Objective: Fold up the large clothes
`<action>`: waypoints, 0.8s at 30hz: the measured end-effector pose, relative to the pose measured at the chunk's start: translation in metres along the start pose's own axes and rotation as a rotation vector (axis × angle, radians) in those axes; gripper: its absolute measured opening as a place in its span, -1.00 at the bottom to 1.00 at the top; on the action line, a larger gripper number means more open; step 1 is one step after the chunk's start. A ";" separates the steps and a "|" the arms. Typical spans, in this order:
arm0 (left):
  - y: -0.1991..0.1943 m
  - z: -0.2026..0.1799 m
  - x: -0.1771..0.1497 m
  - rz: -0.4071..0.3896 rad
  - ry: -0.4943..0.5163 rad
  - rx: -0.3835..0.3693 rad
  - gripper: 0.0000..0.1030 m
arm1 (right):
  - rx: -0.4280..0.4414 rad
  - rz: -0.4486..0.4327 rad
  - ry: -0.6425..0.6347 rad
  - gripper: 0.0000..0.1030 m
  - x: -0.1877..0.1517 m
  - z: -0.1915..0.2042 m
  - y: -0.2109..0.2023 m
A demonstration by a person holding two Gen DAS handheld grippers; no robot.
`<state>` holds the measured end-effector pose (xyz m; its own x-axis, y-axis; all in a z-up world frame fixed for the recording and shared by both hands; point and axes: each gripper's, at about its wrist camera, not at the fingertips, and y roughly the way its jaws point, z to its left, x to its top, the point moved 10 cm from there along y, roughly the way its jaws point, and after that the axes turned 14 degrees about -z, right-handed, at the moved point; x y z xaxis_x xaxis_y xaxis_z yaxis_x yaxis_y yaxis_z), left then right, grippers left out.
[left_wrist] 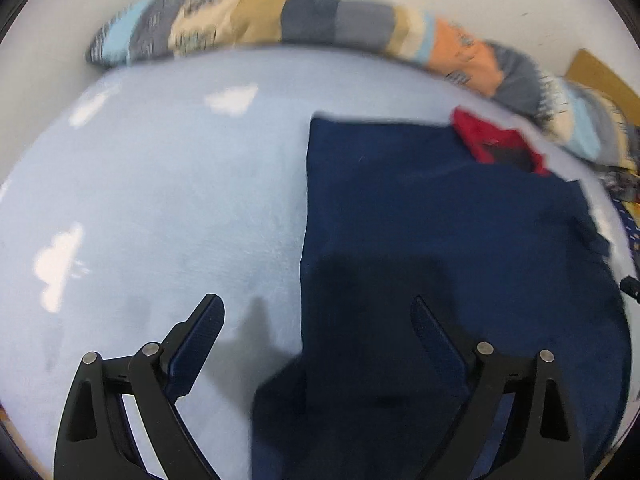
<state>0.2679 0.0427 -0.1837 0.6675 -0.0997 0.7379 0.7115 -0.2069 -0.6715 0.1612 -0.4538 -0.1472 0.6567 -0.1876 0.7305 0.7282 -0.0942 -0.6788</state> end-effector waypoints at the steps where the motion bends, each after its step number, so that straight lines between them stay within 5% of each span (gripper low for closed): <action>1: -0.018 0.001 0.002 -0.025 0.014 0.001 0.83 | 0.001 -0.016 -0.005 0.24 0.001 0.001 -0.012; 7: -0.076 0.005 -0.040 -0.001 0.006 0.010 0.83 | 0.008 -0.005 0.010 0.28 -0.044 0.008 -0.075; 13: -0.084 -0.012 -0.106 0.053 0.102 0.037 0.83 | -0.027 0.114 0.031 0.28 -0.124 0.020 -0.097; 15: -0.071 -0.014 -0.134 0.125 0.089 0.030 0.84 | -0.049 0.145 0.009 0.28 -0.146 0.024 -0.095; 17: -0.074 -0.012 -0.141 0.086 0.100 0.052 0.85 | -0.055 0.193 0.015 0.30 -0.169 0.026 -0.085; 20: -0.091 -0.013 -0.142 0.068 0.096 0.056 0.85 | -0.055 0.170 0.049 0.32 -0.171 0.023 -0.092; 24: -0.146 -0.013 -0.134 -0.060 0.051 0.011 0.84 | 0.026 0.093 0.196 0.33 -0.163 0.017 -0.128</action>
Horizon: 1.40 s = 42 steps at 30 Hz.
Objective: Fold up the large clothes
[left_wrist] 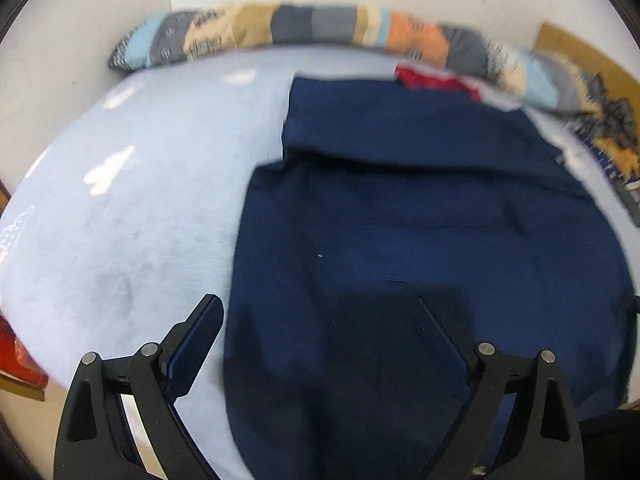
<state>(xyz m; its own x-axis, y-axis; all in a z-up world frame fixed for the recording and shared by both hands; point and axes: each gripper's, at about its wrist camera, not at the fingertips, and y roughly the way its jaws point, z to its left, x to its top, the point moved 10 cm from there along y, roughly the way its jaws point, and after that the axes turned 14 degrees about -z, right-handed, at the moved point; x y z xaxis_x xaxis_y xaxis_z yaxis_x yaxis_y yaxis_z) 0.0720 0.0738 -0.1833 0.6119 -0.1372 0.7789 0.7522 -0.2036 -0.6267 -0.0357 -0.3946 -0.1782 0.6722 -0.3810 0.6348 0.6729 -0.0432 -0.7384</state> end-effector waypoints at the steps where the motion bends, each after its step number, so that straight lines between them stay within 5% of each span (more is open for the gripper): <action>1: -0.010 0.000 -0.001 -0.018 -0.010 0.007 0.85 | -0.005 -0.017 0.013 0.33 -0.001 -0.007 -0.012; 7: -0.037 0.021 -0.046 0.027 -0.114 0.005 0.85 | -0.077 -0.043 0.063 0.34 -0.030 -0.052 -0.049; 13: -0.035 0.050 -0.070 0.115 -0.254 0.019 0.84 | -0.107 0.017 0.254 0.34 -0.071 -0.105 -0.058; 20: -0.040 0.065 -0.088 0.164 -0.370 -0.017 0.84 | -0.040 0.148 0.245 0.34 -0.103 -0.090 -0.037; 22: -0.042 0.066 -0.088 0.164 -0.377 -0.032 0.84 | -0.013 0.187 0.187 -0.40 -0.113 -0.072 -0.028; 24: -0.043 0.065 -0.089 0.173 -0.389 -0.055 0.84 | -0.060 0.189 0.118 -0.68 -0.119 -0.068 -0.027; 29: -0.045 0.065 -0.097 0.199 -0.430 -0.093 0.80 | 0.080 0.052 0.193 -0.74 -0.097 -0.048 -0.057; 35: -0.044 0.055 -0.122 0.269 -0.399 -0.107 -0.04 | 0.247 -0.116 0.291 -0.74 -0.069 -0.032 -0.093; 42: -0.035 0.047 -0.140 0.329 -0.356 -0.104 -0.05 | 0.321 -0.321 0.362 -0.75 -0.028 -0.037 -0.139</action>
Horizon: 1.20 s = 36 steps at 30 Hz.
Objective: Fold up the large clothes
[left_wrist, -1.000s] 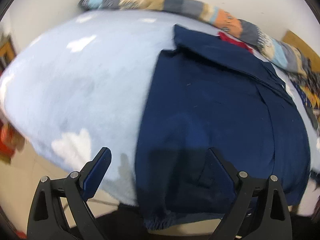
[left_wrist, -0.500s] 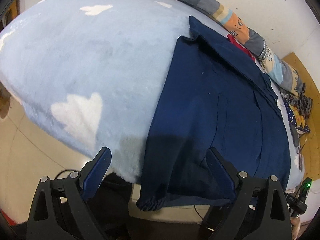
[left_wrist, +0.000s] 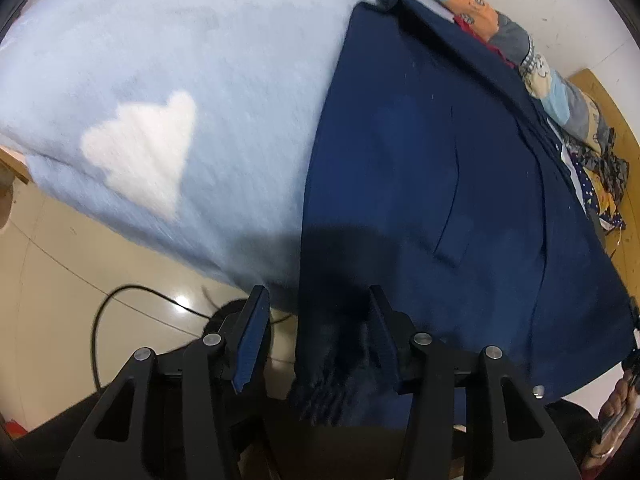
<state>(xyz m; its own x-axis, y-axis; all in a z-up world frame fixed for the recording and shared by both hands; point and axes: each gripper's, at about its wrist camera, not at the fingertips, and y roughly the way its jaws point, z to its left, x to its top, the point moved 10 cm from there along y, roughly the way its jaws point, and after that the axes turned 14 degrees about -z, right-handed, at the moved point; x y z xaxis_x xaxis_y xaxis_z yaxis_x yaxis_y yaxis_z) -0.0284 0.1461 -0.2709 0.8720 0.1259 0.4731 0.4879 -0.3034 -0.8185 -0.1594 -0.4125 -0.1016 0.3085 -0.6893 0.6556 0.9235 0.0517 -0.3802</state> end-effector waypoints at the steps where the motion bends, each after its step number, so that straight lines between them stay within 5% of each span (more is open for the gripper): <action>1: 0.002 -0.001 -0.001 0.005 0.005 0.003 -0.05 | 0.007 -0.010 0.006 -0.75 0.005 0.001 -0.002; 4: 0.006 -0.007 -0.006 0.023 0.006 -0.020 -0.08 | 0.024 -0.029 0.017 -0.76 0.014 0.003 0.001; 6: 0.007 -0.012 -0.010 0.039 0.003 -0.063 -0.52 | 0.034 -0.031 0.010 -0.76 0.016 0.006 0.001; 12: 0.010 -0.019 -0.014 0.056 -0.044 -0.125 -0.54 | 0.047 -0.044 0.033 -0.76 0.031 0.007 -0.003; 13: 0.012 -0.018 -0.014 0.060 -0.054 -0.128 -0.49 | 0.054 -0.046 0.042 -0.76 0.032 0.007 -0.003; 15: 0.016 -0.011 -0.015 0.069 -0.081 -0.101 0.20 | 0.064 -0.052 0.065 -0.76 0.035 0.006 -0.005; 19: 0.019 -0.016 -0.016 0.074 -0.105 -0.138 0.35 | 0.087 -0.068 0.107 -0.76 0.045 0.003 -0.008; 21: 0.021 -0.025 -0.018 0.083 -0.086 -0.182 -0.36 | 0.089 -0.067 0.109 -0.76 0.044 0.003 -0.008; 24: 0.021 -0.037 -0.020 0.082 -0.044 -0.196 -0.72 | 0.089 -0.052 0.096 -0.76 0.041 0.005 -0.007; 36: -0.020 -0.078 0.028 -0.121 0.043 -0.262 -0.90 | 0.023 -0.027 0.000 -0.76 0.033 0.005 -0.007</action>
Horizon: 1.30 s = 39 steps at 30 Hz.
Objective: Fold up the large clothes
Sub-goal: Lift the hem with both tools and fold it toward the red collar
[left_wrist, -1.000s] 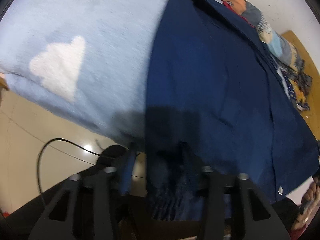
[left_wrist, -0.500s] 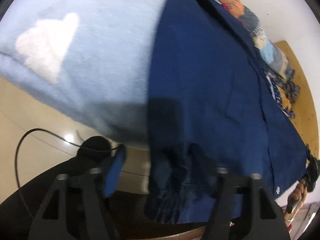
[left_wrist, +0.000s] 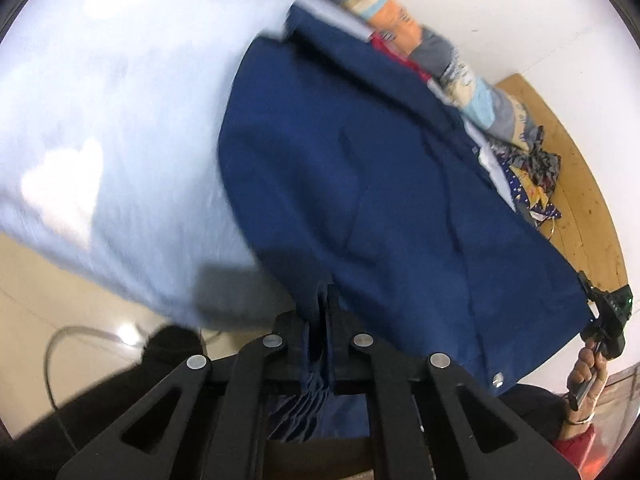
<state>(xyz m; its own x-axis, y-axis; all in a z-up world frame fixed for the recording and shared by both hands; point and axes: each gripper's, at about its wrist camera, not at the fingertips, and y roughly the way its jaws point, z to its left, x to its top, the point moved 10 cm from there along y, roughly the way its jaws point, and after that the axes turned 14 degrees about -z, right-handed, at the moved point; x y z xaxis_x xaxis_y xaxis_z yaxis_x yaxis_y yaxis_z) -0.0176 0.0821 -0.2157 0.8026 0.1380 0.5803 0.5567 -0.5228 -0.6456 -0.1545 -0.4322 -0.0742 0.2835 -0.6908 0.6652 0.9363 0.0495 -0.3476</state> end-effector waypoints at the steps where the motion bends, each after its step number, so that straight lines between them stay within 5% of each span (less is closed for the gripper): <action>1: -0.006 -0.008 0.011 -0.040 0.040 0.004 -0.90 | -0.008 0.006 -0.025 -0.76 -0.001 0.003 0.001; 6: -0.023 -0.042 0.056 -0.177 0.133 -0.031 -0.90 | 0.001 0.019 -0.123 -0.76 0.005 0.030 0.008; 12: -0.033 -0.061 0.119 -0.288 0.100 -0.057 -0.90 | 0.022 0.018 -0.161 -0.76 0.033 0.052 0.026; 24: 0.013 -0.051 0.243 -0.351 0.039 -0.012 -0.89 | 0.002 0.015 -0.172 -0.76 0.123 0.079 0.126; 32: 0.118 -0.034 0.342 -0.318 0.051 0.097 -0.89 | -0.104 0.050 -0.208 -0.76 0.177 0.068 0.278; 36: 0.205 -0.001 0.370 -0.234 0.065 0.218 -0.88 | -0.213 0.118 -0.208 -0.76 0.174 0.022 0.383; 39: 0.276 0.037 0.367 -0.101 0.028 0.323 -0.86 | -0.328 0.181 -0.185 -0.76 0.154 -0.026 0.446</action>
<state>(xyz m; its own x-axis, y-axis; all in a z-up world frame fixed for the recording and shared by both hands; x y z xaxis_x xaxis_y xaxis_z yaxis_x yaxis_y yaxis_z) 0.4390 0.0199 -0.1991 0.7364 0.1498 0.6598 0.6757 -0.2135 -0.7056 0.3011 -0.5353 -0.1439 0.4975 -0.5495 0.6712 0.7612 -0.0947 -0.6416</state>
